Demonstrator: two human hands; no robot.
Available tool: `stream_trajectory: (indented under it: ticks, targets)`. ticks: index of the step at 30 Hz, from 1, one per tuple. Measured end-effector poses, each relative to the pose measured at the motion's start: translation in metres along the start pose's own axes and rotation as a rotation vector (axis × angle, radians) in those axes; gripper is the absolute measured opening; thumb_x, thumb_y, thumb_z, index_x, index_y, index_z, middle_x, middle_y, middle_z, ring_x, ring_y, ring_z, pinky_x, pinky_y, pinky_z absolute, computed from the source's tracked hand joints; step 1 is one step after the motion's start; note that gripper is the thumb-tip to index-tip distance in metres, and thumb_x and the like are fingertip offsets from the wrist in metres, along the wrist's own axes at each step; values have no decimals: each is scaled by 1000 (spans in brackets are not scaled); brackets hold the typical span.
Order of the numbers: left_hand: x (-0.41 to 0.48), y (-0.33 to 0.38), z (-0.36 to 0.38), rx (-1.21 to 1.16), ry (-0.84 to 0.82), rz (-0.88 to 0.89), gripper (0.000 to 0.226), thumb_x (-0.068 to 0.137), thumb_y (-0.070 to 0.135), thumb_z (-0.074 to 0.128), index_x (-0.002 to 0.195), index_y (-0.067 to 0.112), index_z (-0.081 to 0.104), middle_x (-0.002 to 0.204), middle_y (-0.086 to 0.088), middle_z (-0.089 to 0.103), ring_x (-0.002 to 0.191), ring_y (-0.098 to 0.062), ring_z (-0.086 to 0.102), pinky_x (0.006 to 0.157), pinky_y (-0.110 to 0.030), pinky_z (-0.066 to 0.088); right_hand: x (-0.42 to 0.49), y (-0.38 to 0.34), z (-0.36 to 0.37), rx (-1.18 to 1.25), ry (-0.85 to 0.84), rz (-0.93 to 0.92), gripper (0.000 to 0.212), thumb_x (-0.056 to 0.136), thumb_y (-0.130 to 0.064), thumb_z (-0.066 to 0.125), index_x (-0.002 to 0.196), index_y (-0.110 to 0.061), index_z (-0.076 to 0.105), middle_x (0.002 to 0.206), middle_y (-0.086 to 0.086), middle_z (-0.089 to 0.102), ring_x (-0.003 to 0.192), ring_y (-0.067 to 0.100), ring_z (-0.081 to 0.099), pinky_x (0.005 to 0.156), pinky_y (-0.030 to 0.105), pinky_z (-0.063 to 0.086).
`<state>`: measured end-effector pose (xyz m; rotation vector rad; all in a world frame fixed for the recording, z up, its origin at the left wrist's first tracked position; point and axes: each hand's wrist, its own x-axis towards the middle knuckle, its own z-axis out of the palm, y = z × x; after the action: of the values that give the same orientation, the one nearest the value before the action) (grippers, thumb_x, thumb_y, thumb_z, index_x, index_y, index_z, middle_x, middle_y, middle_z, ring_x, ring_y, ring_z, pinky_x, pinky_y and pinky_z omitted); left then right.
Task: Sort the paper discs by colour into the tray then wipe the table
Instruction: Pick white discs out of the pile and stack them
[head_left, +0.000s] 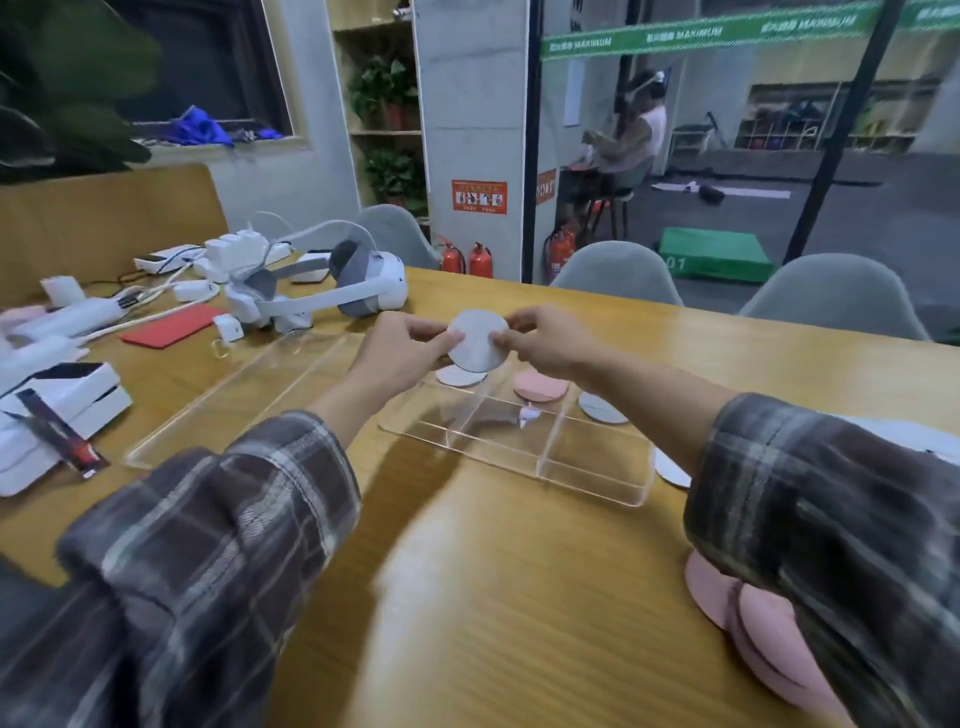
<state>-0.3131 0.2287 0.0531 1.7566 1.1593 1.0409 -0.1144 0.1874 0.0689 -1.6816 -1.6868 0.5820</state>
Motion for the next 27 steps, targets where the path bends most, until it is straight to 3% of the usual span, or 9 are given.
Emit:
stream_trajectory:
  ticks: [4, 7, 9, 12, 15, 17, 19, 22, 27]
  targets:
    - [27, -7, 2, 70, 41, -38, 29, 95, 29, 75, 114, 7, 78, 98, -2, 79, 79, -13, 79, 80, -26, 63, 33, 7, 9, 8, -24, 58, 26, 103, -31, 57, 113, -12, 72, 106, 15, 74, 78, 20, 62, 51, 24, 42]
    - [39, -9, 5, 178, 28, -77, 28, 97, 32, 73, 109, 8, 79, 96, -2, 79, 72, -10, 78, 58, -13, 54, 47, 15, 14, 17, -56, 110, 29, 104, -31, 57, 111, -8, 73, 104, 19, 75, 76, 21, 62, 50, 26, 44]
    - [45, -8, 5, 249, 12, -107, 28, 97, 32, 72, 109, 7, 78, 97, -4, 78, 68, -11, 77, 52, -12, 50, 55, 18, 18, 1, -69, 142, 33, 104, -32, 57, 109, -4, 74, 101, 21, 75, 74, 24, 64, 54, 31, 48]
    - [52, -6, 5, 378, -11, -133, 26, 98, 33, 70, 103, 9, 79, 88, -3, 79, 63, -13, 77, 53, -14, 49, 59, 20, 23, -17, -104, 171, 38, 105, -32, 55, 107, 2, 72, 92, 20, 73, 64, 24, 65, 55, 34, 55]
    - [56, -4, 4, 476, -22, -128, 27, 100, 34, 68, 97, 10, 79, 79, -6, 79, 59, -16, 75, 50, -16, 51, 63, 22, 24, 5, -152, 177, 43, 106, -34, 53, 108, 5, 70, 101, 22, 73, 67, 31, 68, 64, 44, 62]
    - [56, -3, 5, 560, -33, -106, 27, 100, 32, 66, 95, 9, 79, 78, -6, 78, 62, -21, 76, 48, -20, 56, 63, 22, 25, 6, -192, 177, 43, 107, -34, 51, 109, 5, 69, 95, 20, 71, 64, 32, 67, 60, 42, 60]
    - [54, -3, 7, 657, -57, -80, 31, 101, 34, 63, 93, 9, 79, 81, -6, 78, 66, -24, 76, 56, -30, 63, 63, 22, 26, -37, -213, 169, 44, 108, -37, 48, 108, 3, 68, 84, 15, 65, 63, 29, 63, 61, 36, 55]
    - [51, -4, 7, 720, -61, -64, 37, 101, 38, 60, 92, 8, 81, 81, -6, 78, 64, -24, 75, 66, -39, 66, 60, 24, 28, -69, -221, 167, 48, 108, -43, 44, 108, -2, 68, 83, 13, 61, 69, 29, 58, 61, 33, 48]
    - [41, 3, 7, 708, -76, -87, 35, 101, 37, 60, 91, 10, 80, 81, -7, 79, 63, -19, 75, 54, -20, 51, 53, 23, 24, -148, -252, 159, 49, 108, -46, 40, 105, -5, 66, 76, 10, 58, 73, 30, 58, 59, 32, 43]
